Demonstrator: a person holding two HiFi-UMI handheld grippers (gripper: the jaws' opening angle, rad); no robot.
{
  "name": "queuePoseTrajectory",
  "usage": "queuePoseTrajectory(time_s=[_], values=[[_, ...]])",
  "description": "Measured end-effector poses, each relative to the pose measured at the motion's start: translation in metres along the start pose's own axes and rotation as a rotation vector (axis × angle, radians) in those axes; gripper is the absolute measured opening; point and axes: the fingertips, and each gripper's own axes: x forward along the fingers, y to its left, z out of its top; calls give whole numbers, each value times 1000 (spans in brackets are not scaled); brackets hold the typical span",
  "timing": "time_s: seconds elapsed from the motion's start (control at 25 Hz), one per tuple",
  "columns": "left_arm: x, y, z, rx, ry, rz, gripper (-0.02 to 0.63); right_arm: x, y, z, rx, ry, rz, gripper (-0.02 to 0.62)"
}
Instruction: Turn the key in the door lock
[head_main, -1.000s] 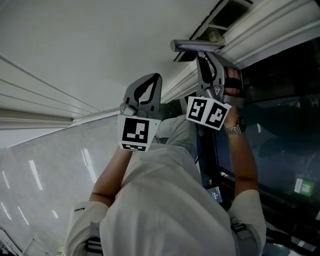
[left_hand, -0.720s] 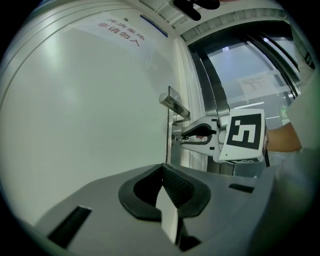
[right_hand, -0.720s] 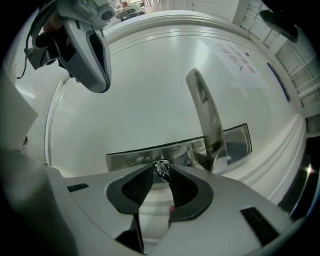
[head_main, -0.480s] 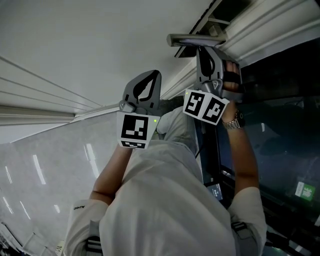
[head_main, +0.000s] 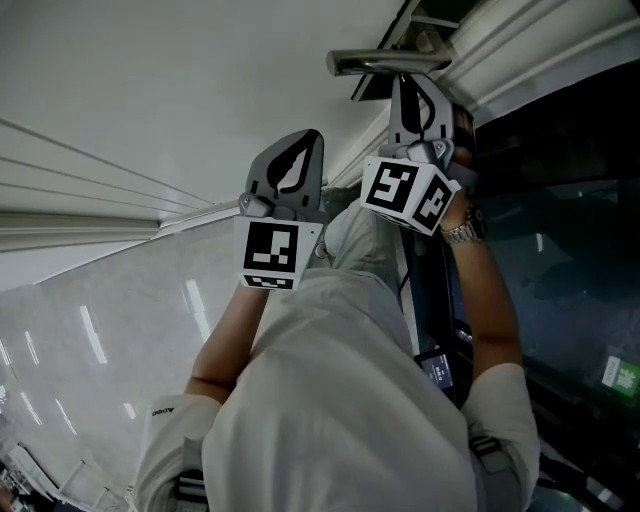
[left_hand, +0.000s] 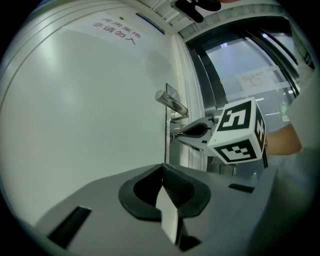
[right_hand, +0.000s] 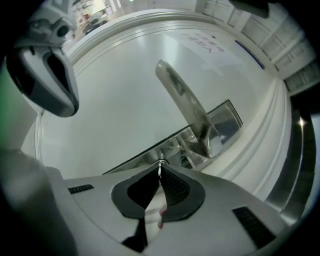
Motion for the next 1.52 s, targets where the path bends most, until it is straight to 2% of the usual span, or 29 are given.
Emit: queuePoseTrajectory(time_s=[0.24,0.44,0.52,0.72,0.88,1.12,1.28,1.44,1.52], values=[[-7,1,-2,-3,8,-6,8,0,-6,1,352,33,39,11],[-9,0,-5,-13,19,-18,8,1,-8,3,600,30,72,11],[-10,-1,-7,-15,21,-22,8,1,-10,0,770,31,98,11],[-14,3,-7,-20,21,-8,8,2,-15,-8,1280,11,157,11],[-18,13,-8,-22,22,17,8,2,-15,-14,1555,-2,204,11],[-20,11,-6,-13,19,12,8,1,-15,-14,1787,-17,231,11],[-19,10,-7,-15,22,9,8,1,-14,-17,1998,-13,266,11],[-21,15,-8,-20,25,18,8,2,-14,-18,2111,-12,290,11],[-22,15,-8,-21,25,20,8,2,-15,-18,2129,-15,303,12]])
